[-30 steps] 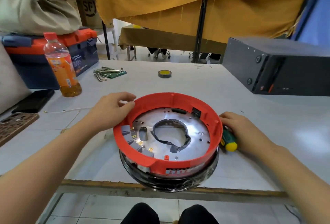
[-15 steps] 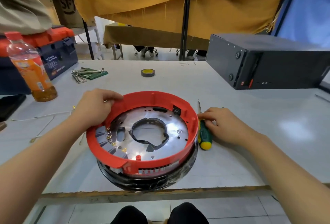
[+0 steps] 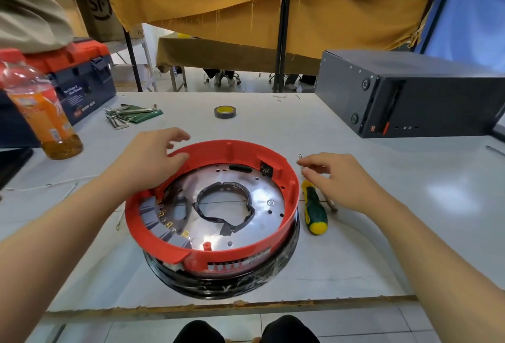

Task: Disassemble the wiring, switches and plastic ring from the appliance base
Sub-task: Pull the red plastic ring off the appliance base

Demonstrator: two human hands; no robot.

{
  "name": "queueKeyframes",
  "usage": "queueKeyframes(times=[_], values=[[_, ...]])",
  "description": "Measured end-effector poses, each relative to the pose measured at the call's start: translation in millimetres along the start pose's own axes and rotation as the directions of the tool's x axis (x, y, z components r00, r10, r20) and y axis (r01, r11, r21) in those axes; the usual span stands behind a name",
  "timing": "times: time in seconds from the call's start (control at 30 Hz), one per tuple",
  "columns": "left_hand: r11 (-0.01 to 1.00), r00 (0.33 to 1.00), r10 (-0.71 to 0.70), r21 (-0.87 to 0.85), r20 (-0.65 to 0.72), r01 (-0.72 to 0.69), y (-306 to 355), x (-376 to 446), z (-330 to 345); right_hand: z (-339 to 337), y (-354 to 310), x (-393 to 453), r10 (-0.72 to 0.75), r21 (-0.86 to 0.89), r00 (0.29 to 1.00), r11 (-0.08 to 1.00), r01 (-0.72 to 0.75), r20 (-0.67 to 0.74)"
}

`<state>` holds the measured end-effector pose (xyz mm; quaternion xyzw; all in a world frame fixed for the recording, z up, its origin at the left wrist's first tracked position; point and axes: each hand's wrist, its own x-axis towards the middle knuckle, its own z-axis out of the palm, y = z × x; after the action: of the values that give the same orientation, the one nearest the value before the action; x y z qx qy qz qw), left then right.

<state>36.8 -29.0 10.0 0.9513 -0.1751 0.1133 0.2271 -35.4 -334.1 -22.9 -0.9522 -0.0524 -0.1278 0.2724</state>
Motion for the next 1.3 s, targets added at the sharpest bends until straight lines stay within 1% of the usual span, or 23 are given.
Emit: queueKeyframes(times=[0.03,0.1,0.13,0.2,0.27,0.3,0.43,0.5,0.57,0.73,0.8,0.87,0.97,1.03,1.13,1.23,1.3], values=[[0.998,0.998,0.059,0.023,0.016,-0.059,7,3,0,1,-4,4,0.017,0.077,1.000,0.997,-0.016,-0.015],[0.983,0.981,0.177,0.033,0.079,-0.180,23,10,2,2,-10,12,0.050,0.167,0.999,0.985,-0.047,-0.014],[0.974,0.967,0.221,0.016,0.124,-0.224,32,15,4,3,-12,17,0.070,0.206,0.998,0.976,-0.068,-0.001],[0.959,0.935,0.280,-0.024,0.216,-0.282,47,25,10,5,-15,26,0.120,0.344,0.991,0.930,-0.132,0.057],[0.950,0.908,0.309,-0.044,0.283,-0.309,60,36,18,7,-16,34,0.160,0.498,0.979,0.843,-0.204,0.129],[0.948,0.898,0.313,-0.047,0.310,-0.314,65,41,22,8,-16,38,0.174,0.546,0.972,0.805,-0.233,0.158],[0.940,0.865,0.328,-0.036,0.379,-0.340,76,56,39,15,-13,43,0.178,0.604,0.945,0.733,-0.313,0.273],[0.936,0.868,0.341,-0.045,0.361,-0.349,75,58,47,20,-10,42,0.152,0.641,0.935,0.691,-0.333,0.321],[0.938,0.886,0.345,-0.082,0.310,-0.337,71,57,55,22,-7,41,0.121,0.677,0.934,0.659,-0.329,0.336],[0.930,0.912,0.367,-0.062,0.180,-0.362,67,54,71,24,1,42,0.056,0.694,0.938,0.658,-0.293,0.343],[0.923,0.912,0.382,-0.018,0.152,-0.383,67,55,76,23,4,43,0.044,0.714,0.934,0.632,-0.301,0.355],[0.916,0.910,0.396,0.018,0.124,-0.401,67,55,79,21,7,43,0.014,0.713,0.932,0.640,-0.287,0.363],[0.913,0.910,0.400,0.039,0.107,-0.406,68,56,82,21,7,43,-0.017,0.689,0.941,0.685,-0.236,0.339],[0.916,0.910,0.397,0.020,0.119,-0.401,68,55,80,22,6,43,-0.017,0.681,0.950,0.701,-0.211,0.311],[0.925,0.909,0.380,-0.082,0.173,-0.371,66,55,74,24,6,45,0.058,0.662,0.972,0.723,-0.198,0.228],[0.929,0.901,0.364,-0.167,0.237,-0.331,64,56,66,23,6,46,0.159,0.730,0.982,0.658,-0.186,0.106],[0.930,0.906,0.331,-0.253,0.265,-0.266,64,57,61,20,5,45,0.182,0.776,0.982,0.613,-0.147,0.043]])
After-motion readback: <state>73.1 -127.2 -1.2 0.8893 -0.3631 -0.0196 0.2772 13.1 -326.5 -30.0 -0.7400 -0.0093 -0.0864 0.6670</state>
